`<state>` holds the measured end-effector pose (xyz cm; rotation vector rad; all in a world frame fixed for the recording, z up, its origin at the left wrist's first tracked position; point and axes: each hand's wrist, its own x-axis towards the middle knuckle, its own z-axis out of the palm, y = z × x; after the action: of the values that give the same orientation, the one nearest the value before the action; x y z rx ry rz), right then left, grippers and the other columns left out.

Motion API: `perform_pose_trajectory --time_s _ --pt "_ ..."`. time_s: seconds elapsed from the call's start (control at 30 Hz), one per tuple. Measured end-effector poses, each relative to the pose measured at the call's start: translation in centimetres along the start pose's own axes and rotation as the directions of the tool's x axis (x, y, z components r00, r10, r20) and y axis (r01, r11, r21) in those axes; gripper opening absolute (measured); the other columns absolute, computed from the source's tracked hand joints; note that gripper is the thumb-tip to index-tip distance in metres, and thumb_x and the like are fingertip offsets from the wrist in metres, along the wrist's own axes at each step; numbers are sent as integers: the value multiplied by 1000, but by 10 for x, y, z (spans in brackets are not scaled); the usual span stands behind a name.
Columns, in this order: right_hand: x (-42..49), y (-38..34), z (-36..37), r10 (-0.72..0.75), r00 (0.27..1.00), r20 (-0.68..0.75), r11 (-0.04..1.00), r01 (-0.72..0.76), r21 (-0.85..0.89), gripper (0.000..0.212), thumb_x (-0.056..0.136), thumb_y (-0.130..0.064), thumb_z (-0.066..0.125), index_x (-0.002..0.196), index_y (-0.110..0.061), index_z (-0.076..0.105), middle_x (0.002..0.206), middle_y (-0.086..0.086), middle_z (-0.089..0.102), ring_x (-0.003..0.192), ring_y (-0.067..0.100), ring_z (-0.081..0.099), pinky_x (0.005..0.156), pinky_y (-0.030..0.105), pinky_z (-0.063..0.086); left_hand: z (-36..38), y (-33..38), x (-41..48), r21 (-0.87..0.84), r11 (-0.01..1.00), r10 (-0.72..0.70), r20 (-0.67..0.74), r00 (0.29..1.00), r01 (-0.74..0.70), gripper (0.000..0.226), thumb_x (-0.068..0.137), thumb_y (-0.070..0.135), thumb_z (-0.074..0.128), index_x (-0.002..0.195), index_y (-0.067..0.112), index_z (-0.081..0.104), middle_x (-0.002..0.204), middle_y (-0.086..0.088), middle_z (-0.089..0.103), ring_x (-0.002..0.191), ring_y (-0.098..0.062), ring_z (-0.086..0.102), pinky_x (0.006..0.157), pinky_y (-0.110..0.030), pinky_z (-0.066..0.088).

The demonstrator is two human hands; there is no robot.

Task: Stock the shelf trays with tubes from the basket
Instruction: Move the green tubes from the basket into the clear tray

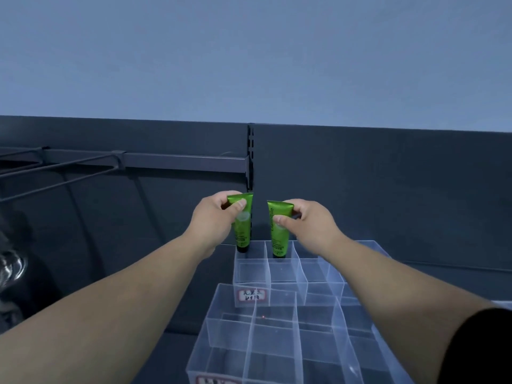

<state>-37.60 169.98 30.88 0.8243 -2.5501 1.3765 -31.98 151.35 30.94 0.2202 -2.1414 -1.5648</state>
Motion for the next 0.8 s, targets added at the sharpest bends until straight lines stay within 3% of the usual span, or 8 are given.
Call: perform_pose_trajectory --time_s 0.2,0.47,0.67,0.8 --pt "8 8 8 29 1000 -7 991 -29 -129 3 89 -28 67 91 -27 65 72 -13 59 66 0 52 54 9 36 5 -13 15 45 999 10 102 995 -15 20 93 24 60 112 23 67 97 7 70 93 -10 64 89 -34 52" --pt "10 15 10 98 995 -12 989 -99 -113 6 88 -29 67 87 -28 62 71 -6 59 67 13 55 64 25 44 11 -18 26 32 999 28 97 995 -32 21 94 23 58 114 21 65 98 4 68 88 -9 62 73 -22 48" --pt "11 20 16 94 995 -24 987 -96 -127 4 89 -28 66 91 -27 62 69 -8 58 66 11 55 61 21 44 11 -24 29 25 999 27 117 993 -30 18 94 23 58 111 24 65 98 6 68 88 -6 61 79 -25 50" --pt "13 27 16 99 994 -55 989 -104 -105 5 89 -27 66 92 -28 62 70 -10 58 68 12 57 64 23 45 13 -29 32 57 998 24 158 987 -34 21 93 26 59 113 22 65 98 5 68 92 -12 63 87 -33 53"
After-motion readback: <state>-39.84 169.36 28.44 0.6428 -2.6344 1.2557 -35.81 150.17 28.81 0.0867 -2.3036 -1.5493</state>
